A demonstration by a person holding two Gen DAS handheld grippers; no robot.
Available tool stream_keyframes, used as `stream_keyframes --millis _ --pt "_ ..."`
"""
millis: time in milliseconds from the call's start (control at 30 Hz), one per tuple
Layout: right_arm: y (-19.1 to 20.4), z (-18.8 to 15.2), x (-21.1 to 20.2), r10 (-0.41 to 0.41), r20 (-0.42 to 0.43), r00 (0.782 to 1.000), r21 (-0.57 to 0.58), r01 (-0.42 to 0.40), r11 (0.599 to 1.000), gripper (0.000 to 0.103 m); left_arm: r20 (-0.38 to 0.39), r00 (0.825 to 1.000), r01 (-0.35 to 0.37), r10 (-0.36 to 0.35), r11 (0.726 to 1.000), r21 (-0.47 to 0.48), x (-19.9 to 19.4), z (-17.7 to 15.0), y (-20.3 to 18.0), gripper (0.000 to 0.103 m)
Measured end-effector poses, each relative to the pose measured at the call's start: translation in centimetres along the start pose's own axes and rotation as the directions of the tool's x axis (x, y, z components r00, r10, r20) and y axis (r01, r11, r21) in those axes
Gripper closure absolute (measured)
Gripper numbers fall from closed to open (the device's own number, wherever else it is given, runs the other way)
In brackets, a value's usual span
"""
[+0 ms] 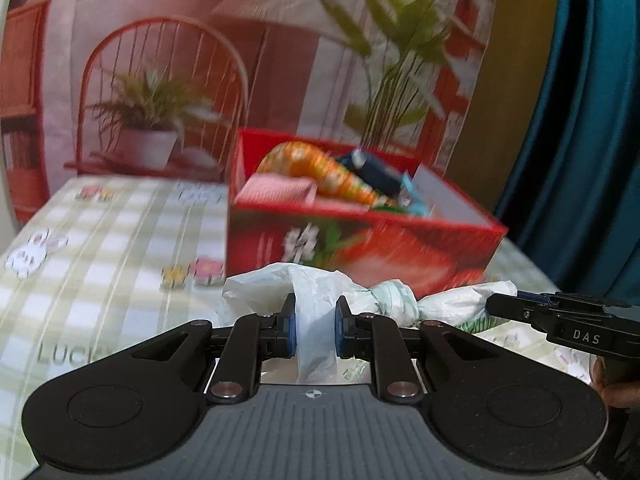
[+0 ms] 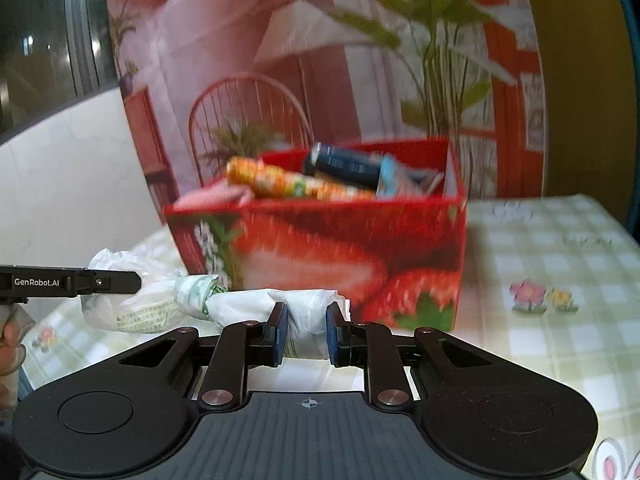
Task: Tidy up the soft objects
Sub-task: 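Lift the white cloth bundle with both tools over the red box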
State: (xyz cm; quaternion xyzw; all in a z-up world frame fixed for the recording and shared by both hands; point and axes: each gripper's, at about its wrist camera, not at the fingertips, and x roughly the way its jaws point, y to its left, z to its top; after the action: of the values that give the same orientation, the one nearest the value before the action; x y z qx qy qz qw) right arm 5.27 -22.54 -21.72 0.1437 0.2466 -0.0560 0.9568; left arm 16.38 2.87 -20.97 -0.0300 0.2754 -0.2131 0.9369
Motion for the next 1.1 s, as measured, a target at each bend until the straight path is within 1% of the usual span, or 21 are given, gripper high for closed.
stream_keyframes --millis 133,300,533,600,700,767,867,933,1033,1100 --pt "-0.5 1.6 -1.1 -0.009 0.041 0.999 -0.002 0.009 1.000 0.085 0.016 1.000 0.018 -0.019 0.999 0.031 -0.1 1.7 -0.9 0.085" --pt "-1.3 3.4 -1.4 -0.020 0.068 0.997 -0.013 0.021 1.000 0.085 0.037 0.999 0.029 -0.032 0.997 0.077 0.3 3.6 -1.7 0.085" --pt "-1.9 6.7 -0.4 -0.026 0.101 0.995 -0.035 0.030 0.999 0.085 0.071 0.997 0.000 -0.010 0.991 0.133 1.7 7.1 -2.7 0.085" --pt "-2.0 7.8 0.0 -0.029 0.110 0.994 -0.042 0.034 0.999 0.085 0.069 0.998 -0.008 -0.002 0.989 0.146 2.5 8.0 -2.8 0.085" --pt "-2.2 9.1 1.0 -0.043 0.117 0.992 -0.058 0.050 0.997 0.086 0.047 0.999 -0.005 0.000 0.994 0.110 4.4 9.3 -2.4 0.085" --pt "-2.4 9.9 2.2 -0.063 0.122 0.991 -0.072 0.072 0.995 0.086 0.029 0.999 -0.022 0.020 0.995 0.095 6.0 9.9 -2.2 0.085" --pt "-2.5 11.0 4.2 -0.097 0.127 0.987 -0.077 0.107 0.991 0.087 0.014 0.997 -0.072 0.071 0.990 0.122 8.2 10.6 -2.4 0.085" --pt "-2.5 11.5 5.6 -0.115 0.123 0.986 -0.084 0.126 0.989 0.087 -0.011 0.995 -0.098 0.101 0.986 0.132 9.8 10.9 -2.4 0.085" --pt "-2.6 11.7 7.9 -0.138 0.082 0.987 -0.099 0.146 0.984 0.087 -0.067 0.990 -0.116 0.126 0.984 0.136 11.9 11.3 -1.8 0.085" --pt "-2.9 11.7 9.4 -0.151 0.031 0.988 -0.100 0.154 0.983 0.087 -0.097 0.987 -0.119 0.130 0.986 0.118 13.1 11.6 -1.2 0.085"
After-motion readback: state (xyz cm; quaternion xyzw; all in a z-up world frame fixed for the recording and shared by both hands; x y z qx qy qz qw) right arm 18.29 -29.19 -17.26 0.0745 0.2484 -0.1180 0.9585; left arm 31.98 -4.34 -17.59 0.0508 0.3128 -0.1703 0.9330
